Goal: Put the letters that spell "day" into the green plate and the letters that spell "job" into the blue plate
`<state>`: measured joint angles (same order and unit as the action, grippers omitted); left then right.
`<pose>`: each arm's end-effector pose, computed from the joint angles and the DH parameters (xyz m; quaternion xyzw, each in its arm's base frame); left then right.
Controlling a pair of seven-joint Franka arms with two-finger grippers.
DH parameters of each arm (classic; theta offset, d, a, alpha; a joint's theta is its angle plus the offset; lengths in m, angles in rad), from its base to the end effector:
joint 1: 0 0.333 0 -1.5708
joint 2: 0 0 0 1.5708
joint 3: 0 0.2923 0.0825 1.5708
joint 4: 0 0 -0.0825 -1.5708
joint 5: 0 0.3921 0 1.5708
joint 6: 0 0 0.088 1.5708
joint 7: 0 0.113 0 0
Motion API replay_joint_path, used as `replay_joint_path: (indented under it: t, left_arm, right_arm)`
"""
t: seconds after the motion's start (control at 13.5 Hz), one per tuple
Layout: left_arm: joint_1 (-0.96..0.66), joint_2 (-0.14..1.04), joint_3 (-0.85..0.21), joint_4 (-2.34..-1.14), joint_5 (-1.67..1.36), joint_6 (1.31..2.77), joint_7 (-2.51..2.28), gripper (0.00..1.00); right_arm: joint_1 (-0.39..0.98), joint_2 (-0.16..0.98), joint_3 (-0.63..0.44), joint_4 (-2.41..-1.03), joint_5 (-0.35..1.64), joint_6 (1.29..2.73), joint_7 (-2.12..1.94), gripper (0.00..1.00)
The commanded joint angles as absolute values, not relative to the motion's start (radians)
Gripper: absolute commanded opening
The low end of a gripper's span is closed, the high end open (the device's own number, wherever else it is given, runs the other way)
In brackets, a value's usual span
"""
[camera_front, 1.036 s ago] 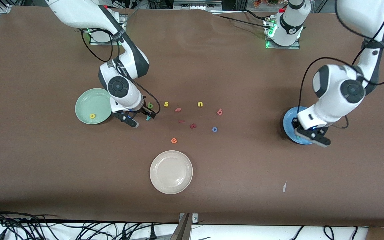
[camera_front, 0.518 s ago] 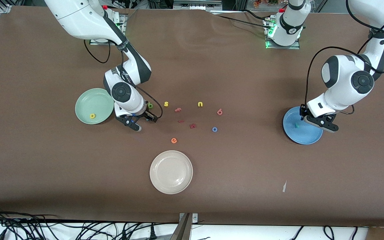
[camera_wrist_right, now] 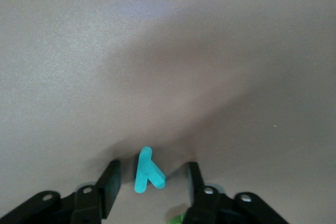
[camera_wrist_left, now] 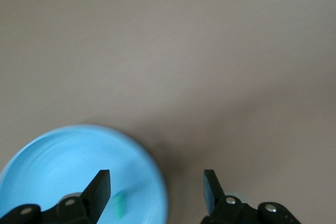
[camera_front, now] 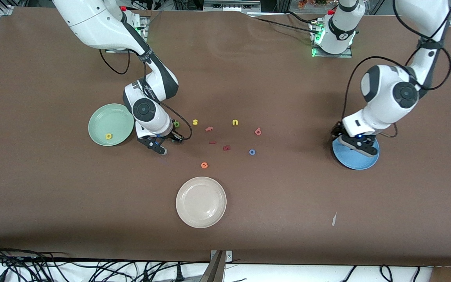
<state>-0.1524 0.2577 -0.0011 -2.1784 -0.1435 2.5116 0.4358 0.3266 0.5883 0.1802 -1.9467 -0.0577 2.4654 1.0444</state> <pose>0.5610 -0.0861 0.2435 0.9701 -0.2356 0.0435 0.0388 0.5275 0.2940 0.1419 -0.9657 0.2560 0.0440 0.0029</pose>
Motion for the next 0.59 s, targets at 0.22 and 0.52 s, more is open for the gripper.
replay_joint_path:
  t: [0.22,0.52]
  left_arm:
    - [-0.369,0.477,-0.002,-1.924,-0.399,2.517,0.410,0.81]
    - [-0.547,0.583,0.047,-1.804,-0.419,2.517,0.134,0.81]
  right_arm:
    - [0.327,0.572,0.158,-1.913,-0.075,2.453,1.032,0.08]
    - [0.325,0.483,0.072,-1.902,-0.075,2.269,0.826,0.08]
